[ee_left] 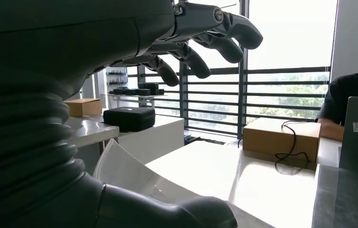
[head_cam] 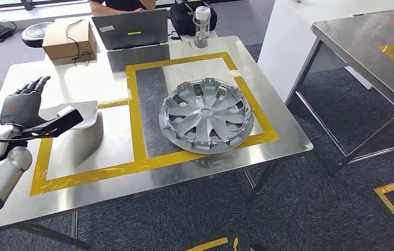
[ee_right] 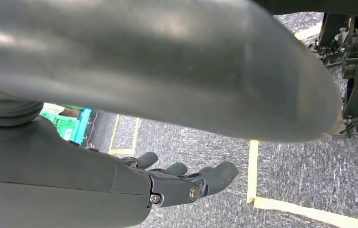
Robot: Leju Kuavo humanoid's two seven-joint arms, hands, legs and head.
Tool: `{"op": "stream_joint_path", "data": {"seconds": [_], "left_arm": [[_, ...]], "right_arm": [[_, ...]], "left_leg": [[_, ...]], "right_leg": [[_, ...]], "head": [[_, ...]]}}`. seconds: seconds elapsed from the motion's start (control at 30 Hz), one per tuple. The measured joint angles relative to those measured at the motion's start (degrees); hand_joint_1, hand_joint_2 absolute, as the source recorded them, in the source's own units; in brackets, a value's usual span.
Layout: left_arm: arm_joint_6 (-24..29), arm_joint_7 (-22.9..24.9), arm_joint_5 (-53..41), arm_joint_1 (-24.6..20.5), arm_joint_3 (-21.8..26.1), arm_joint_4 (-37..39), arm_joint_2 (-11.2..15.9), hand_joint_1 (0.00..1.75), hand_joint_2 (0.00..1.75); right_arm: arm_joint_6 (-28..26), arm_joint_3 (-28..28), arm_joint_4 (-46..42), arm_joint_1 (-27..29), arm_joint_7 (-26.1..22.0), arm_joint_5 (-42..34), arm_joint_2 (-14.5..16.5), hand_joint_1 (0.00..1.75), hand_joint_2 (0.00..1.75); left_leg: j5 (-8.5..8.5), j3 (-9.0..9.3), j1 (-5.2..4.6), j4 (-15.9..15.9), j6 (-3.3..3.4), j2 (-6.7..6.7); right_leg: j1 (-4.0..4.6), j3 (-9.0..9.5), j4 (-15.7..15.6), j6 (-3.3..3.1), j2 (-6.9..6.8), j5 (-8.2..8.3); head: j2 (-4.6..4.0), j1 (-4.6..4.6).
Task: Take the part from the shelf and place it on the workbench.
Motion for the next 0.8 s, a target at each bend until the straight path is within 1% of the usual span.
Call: {"op": "stream_joint_path", "data": {"seconds": [0.3, 0.4, 0.5, 0.57, 0.7, 0.8], "left_arm": [[1.09, -0.11, -0.47, -0.01, -0.05, 0.36, 0.03, 0.00, 0.00], [3.49, -0.73, -0.25, -0.10, -0.05, 0.31, 0.01, 0.00, 0.00], [7.88, -2.86, 0.73, -0.84, -0.04, -0.14, -0.15, 0.00, 0.00], [9.62, -4.07, 1.33, -2.00, -0.03, -0.59, -0.31, 0.00, 0.00], [9.44, -5.15, 1.05, -4.54, -0.03, -1.44, -0.68, 0.00, 0.00], [9.19, -5.25, 0.57, -6.04, -0.03, -2.11, -1.02, 0.00, 0.00]], "right_arm": [[0.04, -0.28, 0.00, 0.04, 0.00, -0.04, 0.00, 0.00, 0.00], [0.00, -0.34, 0.00, 0.03, 0.00, -0.04, 0.00, 0.00, 0.00], [-0.06, -0.36, 0.00, 0.04, 0.00, 0.00, 0.01, 0.00, 0.00], [-0.09, -0.38, 0.00, 0.04, 0.00, 0.05, 0.01, 0.00, 0.00], [-0.21, -0.39, 0.00, 0.03, 0.00, 0.34, 0.05, 0.00, 0.00], [-0.39, -0.38, 0.00, 0.04, 0.00, 0.46, 0.27, 0.00, 0.00]], "left_leg": [[0.00, 0.00, 0.00, 0.00, 0.00, 0.00], [0.00, 0.02, 0.00, 0.00, 0.00, 0.02], [-0.01, -0.02, -0.13, 0.08, 0.01, 0.02], [-0.01, -0.05, -0.20, 0.12, 0.04, 0.00], [-0.06, -0.11, -0.52, 0.25, 0.36, -0.01], [0.26, -0.18, -0.77, 0.26, 0.89, 0.01]], "right_leg": [[0.00, -0.01, 0.00, -0.01, 0.00, -0.01], [0.00, -0.01, 0.00, -0.01, 0.01, 0.00], [-0.04, 0.00, -0.04, 0.07, -0.01, 0.05], [-0.11, 0.00, -0.05, 0.15, -0.04, 0.10], [-0.42, 0.01, -0.07, 0.51, -0.07, 0.23], [-0.71, 0.07, -0.20, 1.06, -0.05, 0.61]], "head": [[0.00, 0.00], [0.00, 0.00], [0.00, -0.01], [0.00, 0.00], [0.00, 0.00], [0.00, -0.02]]}}
